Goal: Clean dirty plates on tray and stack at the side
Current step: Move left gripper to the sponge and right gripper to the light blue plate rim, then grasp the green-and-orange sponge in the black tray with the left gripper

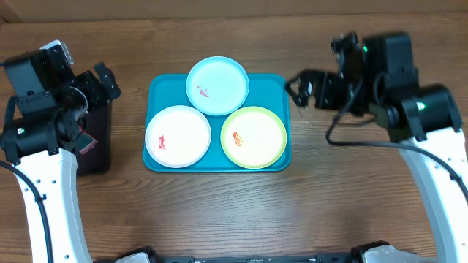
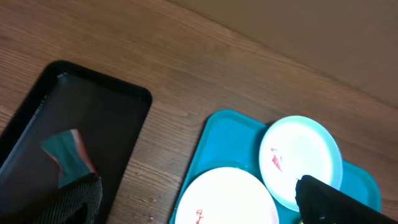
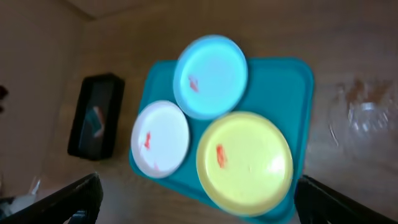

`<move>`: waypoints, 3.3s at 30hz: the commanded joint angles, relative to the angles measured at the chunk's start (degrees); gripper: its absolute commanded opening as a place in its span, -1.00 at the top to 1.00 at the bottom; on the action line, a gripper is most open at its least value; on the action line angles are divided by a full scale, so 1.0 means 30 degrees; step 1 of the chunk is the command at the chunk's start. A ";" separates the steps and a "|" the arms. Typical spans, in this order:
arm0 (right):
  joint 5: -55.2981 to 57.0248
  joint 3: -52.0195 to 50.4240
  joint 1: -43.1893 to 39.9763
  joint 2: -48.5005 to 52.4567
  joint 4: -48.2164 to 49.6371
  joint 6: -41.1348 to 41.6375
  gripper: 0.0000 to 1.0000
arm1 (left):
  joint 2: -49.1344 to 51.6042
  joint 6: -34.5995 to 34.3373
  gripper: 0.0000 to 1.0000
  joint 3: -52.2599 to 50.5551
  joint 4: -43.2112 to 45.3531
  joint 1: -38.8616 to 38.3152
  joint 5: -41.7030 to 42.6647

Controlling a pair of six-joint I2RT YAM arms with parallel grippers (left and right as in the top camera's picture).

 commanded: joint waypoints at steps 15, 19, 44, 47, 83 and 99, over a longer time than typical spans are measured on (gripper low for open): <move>0.1989 0.0605 0.5282 0.5085 0.6360 0.3927 -0.93 | 0.0313 -0.0714 -1.00 0.0393 -0.1297 0.0073 -0.0102; 0.2127 0.0605 0.5421 0.6484 0.6885 0.4736 -1.00 | 0.0313 -0.0714 -1.00 0.0393 -0.1282 0.0066 -0.0095; 0.2127 0.0605 0.5421 0.7650 0.7628 0.6433 -1.00 | 0.5450 -0.1501 -1.00 0.1209 -0.3432 0.0073 -0.1166; 0.2127 0.0605 0.5421 0.7650 0.7759 0.6441 -1.00 | 0.7286 -0.1494 -1.00 0.1829 -0.4226 0.0073 -0.1989; 0.2637 0.0605 0.5421 0.7650 0.6972 0.6368 -1.00 | 1.5227 -0.4364 -0.74 0.1887 0.2229 0.4983 -0.4532; 0.2637 0.0605 0.5421 0.7650 0.7257 0.6368 -1.00 | 1.6393 -0.3854 0.56 0.1982 0.0561 0.5231 -0.5275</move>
